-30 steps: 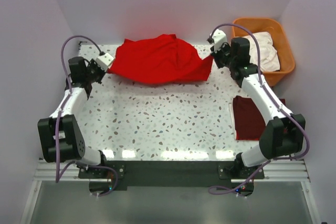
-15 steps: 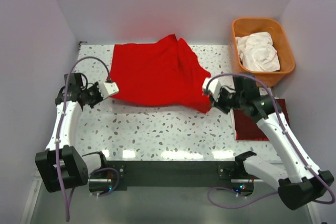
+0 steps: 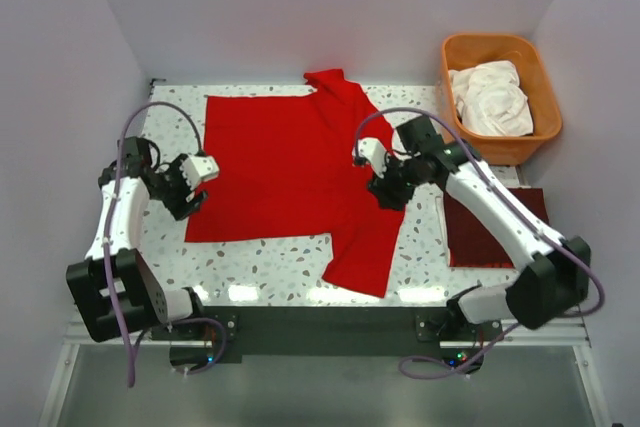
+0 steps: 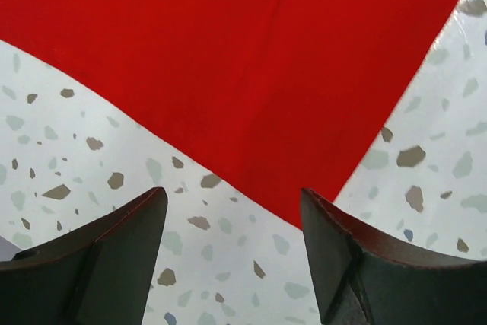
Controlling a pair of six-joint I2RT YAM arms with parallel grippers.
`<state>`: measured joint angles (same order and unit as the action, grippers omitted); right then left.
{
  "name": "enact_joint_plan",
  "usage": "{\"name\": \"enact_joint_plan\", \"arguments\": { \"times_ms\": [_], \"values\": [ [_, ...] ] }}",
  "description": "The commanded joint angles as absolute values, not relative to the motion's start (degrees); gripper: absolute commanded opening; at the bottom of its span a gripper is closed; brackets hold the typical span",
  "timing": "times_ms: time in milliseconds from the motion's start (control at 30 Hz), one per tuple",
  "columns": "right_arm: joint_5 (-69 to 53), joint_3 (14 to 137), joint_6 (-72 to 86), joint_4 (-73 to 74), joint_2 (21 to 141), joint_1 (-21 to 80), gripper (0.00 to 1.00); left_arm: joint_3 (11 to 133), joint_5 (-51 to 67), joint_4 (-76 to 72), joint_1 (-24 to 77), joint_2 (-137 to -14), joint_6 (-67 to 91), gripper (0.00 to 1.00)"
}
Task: Fold and stack the t-shirts
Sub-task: Flatten the tshirt out
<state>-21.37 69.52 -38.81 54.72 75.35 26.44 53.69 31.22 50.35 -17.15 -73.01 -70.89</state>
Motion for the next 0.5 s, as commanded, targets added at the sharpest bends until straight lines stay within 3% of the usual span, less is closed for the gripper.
{"name": "enact_joint_plan", "arguments": {
  "times_ms": [0,200,467],
  "values": [
    [-14.3,74.9,-30.3,45.8,83.2,25.3,0.51,58.6,35.6,43.0,-17.5,-77.5,-57.0,0.72],
    [-8.0,84.4,-25.3,41.5,101.0,21.1,0.36,66.9,30.4,34.0,-15.8,-91.3,-37.1,0.64],
    [-1.9,85.3,-26.4,39.8,112.0,19.7,0.27,68.2,23.1,32.6,-15.2,-102.9,-33.5,0.55]
  ]
}}
